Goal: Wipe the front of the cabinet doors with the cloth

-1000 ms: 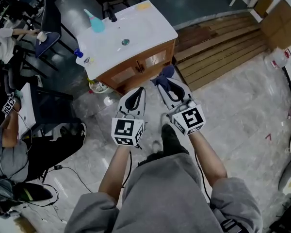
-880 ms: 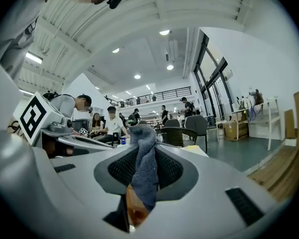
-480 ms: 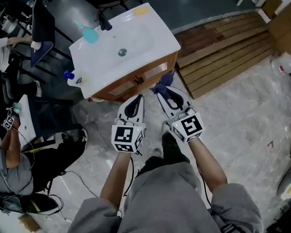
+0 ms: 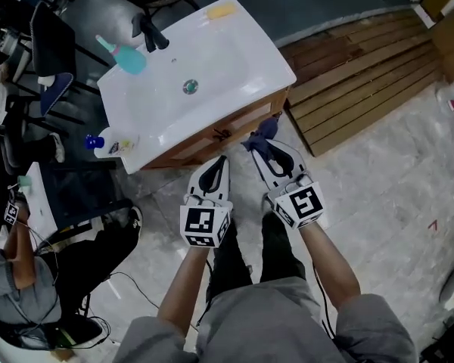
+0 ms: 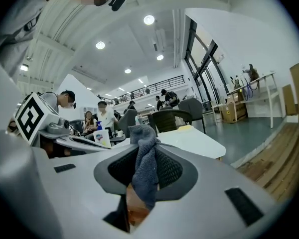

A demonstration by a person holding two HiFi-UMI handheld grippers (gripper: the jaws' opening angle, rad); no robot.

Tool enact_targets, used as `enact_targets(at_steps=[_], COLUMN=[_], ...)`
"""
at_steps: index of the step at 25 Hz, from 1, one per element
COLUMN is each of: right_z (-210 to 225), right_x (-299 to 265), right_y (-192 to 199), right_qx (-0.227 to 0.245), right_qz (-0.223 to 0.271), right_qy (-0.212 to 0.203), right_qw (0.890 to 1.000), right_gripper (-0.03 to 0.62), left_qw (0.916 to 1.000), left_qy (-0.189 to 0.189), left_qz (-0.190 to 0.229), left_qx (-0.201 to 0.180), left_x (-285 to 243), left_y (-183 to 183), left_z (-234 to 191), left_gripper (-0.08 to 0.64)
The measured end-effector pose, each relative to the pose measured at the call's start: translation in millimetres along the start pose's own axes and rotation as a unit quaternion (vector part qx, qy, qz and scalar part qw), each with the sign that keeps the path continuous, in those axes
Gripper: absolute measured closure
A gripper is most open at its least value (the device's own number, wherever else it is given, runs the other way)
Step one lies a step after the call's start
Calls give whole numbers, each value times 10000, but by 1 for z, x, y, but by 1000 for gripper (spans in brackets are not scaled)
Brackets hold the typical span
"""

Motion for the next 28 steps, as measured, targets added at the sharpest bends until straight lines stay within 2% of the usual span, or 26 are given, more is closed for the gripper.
enact_targets(at_steps=[8,21,28], right_z=[-10,-36,-36], right_x=[-40,-74,-79], right_y=[50,117,134], right_qx=[-4,-161,-208], right_qz=[66,226,337], right_qy=[285,1106,1211], right_qw=[9996,9935,9918], right_gripper=[505,505,505], left_qw=[9996,9910,9885], left_qy=[248,1230,1373], left_qz=[-63,-290,-323], left_qx=[-76,-441,-544], left_x=[-22,-39,-47], left_y=[32,75,84], left_z=[-42,-87,-95], left_gripper=[552,552,552])
Point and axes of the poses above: the fingertips, and each gripper's own axes: x backward along the fingers, z to its right, y out of its underside, the point moved 6 cm from there along x, backward along the fingers, and after that the axes turned 9 degrees about y, right-handed, at the moved point
